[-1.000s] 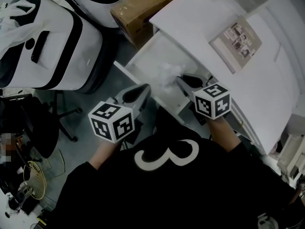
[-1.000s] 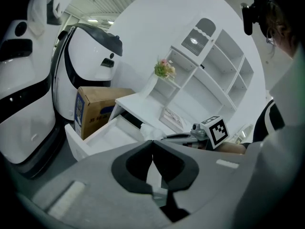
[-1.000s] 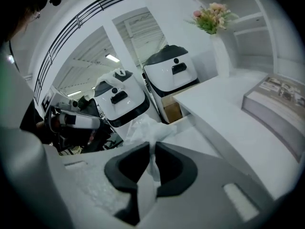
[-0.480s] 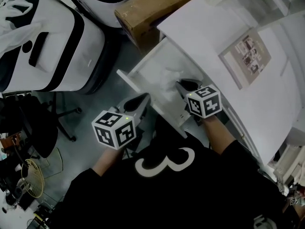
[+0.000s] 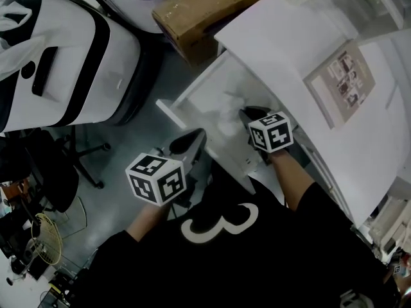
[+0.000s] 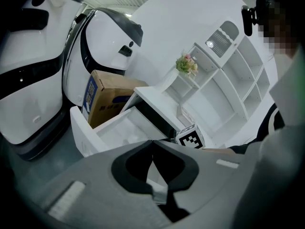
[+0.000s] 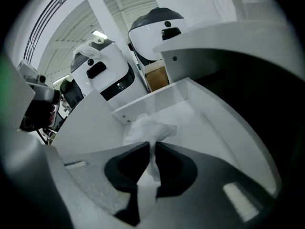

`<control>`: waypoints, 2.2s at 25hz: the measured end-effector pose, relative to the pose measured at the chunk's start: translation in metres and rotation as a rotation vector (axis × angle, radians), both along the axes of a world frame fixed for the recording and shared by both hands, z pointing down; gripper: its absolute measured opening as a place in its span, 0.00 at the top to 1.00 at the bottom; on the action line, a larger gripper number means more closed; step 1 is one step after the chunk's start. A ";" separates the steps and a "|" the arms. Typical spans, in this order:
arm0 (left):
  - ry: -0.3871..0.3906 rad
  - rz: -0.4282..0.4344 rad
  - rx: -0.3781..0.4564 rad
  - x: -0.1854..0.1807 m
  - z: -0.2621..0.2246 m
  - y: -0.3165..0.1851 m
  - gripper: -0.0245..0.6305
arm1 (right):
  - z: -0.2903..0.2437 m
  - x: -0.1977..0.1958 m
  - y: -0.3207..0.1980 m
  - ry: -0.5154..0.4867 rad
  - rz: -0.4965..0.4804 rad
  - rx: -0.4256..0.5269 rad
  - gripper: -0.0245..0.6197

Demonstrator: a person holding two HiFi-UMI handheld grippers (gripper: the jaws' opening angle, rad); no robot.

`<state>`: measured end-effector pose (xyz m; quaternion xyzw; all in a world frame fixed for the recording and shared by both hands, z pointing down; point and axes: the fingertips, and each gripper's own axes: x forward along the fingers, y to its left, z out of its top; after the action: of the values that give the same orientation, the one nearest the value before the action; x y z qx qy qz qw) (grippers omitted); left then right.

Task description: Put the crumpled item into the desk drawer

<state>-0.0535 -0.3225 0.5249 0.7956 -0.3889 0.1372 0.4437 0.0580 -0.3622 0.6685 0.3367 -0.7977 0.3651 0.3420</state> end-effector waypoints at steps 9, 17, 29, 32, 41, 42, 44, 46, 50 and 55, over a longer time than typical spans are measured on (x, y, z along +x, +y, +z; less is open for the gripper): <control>0.005 0.020 -0.040 0.007 0.017 0.001 0.95 | 0.041 0.009 -0.003 0.028 0.027 -0.066 0.90; 0.007 0.034 -0.045 0.009 0.020 0.004 0.95 | 0.065 0.012 0.001 0.044 0.044 -0.128 0.89; 0.000 0.024 -0.033 -0.001 0.016 0.010 0.95 | 0.066 0.013 0.003 0.058 0.076 -0.132 0.75; 0.001 0.027 -0.024 -0.002 0.011 0.014 0.95 | 0.058 0.014 0.004 0.069 0.087 -0.108 0.67; 0.012 0.050 0.018 0.002 -0.010 0.039 0.95 | -0.003 0.018 0.018 0.004 0.139 -0.002 0.64; 0.014 0.051 0.026 0.002 -0.014 0.042 0.95 | -0.014 0.019 0.022 -0.008 0.146 0.016 0.64; 0.019 0.048 0.044 0.001 -0.023 0.049 0.95 | -0.038 0.021 0.031 -0.036 0.161 0.056 0.64; 0.019 0.044 0.066 -0.001 -0.033 0.056 0.95 | -0.064 0.023 0.040 -0.067 0.171 0.099 0.64; 0.017 0.045 0.113 -0.002 -0.053 0.069 0.95 | -0.115 0.022 0.064 -0.162 0.149 0.167 0.77; 0.029 0.072 0.191 0.002 -0.094 0.089 0.95 | -0.188 0.014 0.109 -0.254 0.105 0.277 0.81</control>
<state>-0.0516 -0.2331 0.4308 0.8496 -0.3650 0.1039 0.3663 0.0720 -0.2535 0.4801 0.3729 -0.8584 0.3089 0.1692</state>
